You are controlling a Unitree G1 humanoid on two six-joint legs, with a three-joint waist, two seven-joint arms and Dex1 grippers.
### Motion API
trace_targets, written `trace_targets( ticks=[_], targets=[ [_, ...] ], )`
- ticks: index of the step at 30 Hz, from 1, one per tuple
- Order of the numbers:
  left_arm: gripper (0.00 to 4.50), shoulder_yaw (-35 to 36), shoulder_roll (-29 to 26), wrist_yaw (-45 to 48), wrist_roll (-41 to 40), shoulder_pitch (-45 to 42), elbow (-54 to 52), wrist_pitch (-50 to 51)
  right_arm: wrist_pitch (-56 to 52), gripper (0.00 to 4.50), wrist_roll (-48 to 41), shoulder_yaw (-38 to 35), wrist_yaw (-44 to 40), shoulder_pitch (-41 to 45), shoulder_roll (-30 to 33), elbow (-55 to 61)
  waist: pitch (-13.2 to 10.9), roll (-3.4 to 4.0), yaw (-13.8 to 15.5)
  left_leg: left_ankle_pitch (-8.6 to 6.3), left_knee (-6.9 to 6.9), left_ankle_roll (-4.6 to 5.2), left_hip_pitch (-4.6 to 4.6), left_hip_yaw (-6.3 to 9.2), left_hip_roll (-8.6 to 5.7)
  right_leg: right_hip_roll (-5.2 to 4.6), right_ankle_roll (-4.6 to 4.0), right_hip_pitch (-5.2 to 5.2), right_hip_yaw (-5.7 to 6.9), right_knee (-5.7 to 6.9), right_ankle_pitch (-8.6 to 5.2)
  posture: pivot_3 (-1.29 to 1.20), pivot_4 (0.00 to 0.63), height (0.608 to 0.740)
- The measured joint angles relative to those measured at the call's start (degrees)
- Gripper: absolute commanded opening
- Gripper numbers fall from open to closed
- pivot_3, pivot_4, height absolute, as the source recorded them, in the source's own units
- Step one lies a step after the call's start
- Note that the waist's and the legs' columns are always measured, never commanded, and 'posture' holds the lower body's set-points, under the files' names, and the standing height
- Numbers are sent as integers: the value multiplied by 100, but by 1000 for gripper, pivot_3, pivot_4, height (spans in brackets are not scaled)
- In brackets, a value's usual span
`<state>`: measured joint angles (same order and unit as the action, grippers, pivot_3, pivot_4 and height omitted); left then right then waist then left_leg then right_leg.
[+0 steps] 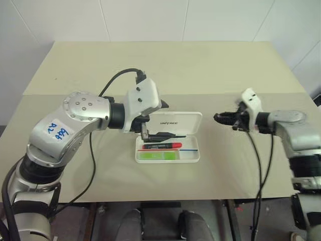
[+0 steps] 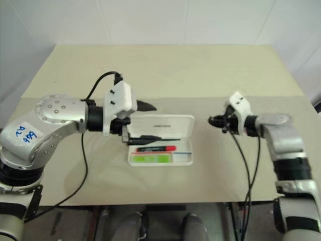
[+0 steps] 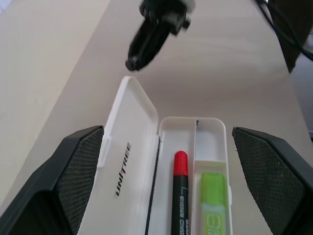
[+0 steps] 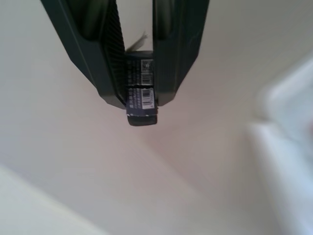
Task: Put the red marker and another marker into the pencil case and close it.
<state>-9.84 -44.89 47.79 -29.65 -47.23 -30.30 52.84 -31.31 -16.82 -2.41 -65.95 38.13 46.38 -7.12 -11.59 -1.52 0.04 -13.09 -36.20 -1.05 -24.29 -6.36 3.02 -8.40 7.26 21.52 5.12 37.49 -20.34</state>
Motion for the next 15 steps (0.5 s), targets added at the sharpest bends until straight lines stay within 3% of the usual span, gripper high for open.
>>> trace_targets(
  ticks=[7, 11, 15],
  targets=[
    [4500, 846, -601, 810, -522, 601, -101, -338, -45, 388, -1619, -737, -1616, -840, 854, 1863, 0, 0, -9, -2, -2, 0, 7, 3, 9, 7, -1, -5, 0, -8, -1, 0, 150, 740],
    [4500, 1178, -1353, 1428, -632, 1548, -358, -561, -119, 388, -1653, -331, -1398, -853, 694, 2414, 2, -3, -83, -8, -3, -2, 21, -7, 11, 8, -2, -4, -17, -8, -1, 0, 150, 740],
    [4500, 1137, -1424, 1502, -601, 1899, -460, -649, 40, 388, -1063, 575, -968, -692, 226, 2201, 4, -7, -9, -10, -12, -3, 11, -5, 14, 12, -3, -1, -12, -10, -2, 0, 150, 740]
  ],
)
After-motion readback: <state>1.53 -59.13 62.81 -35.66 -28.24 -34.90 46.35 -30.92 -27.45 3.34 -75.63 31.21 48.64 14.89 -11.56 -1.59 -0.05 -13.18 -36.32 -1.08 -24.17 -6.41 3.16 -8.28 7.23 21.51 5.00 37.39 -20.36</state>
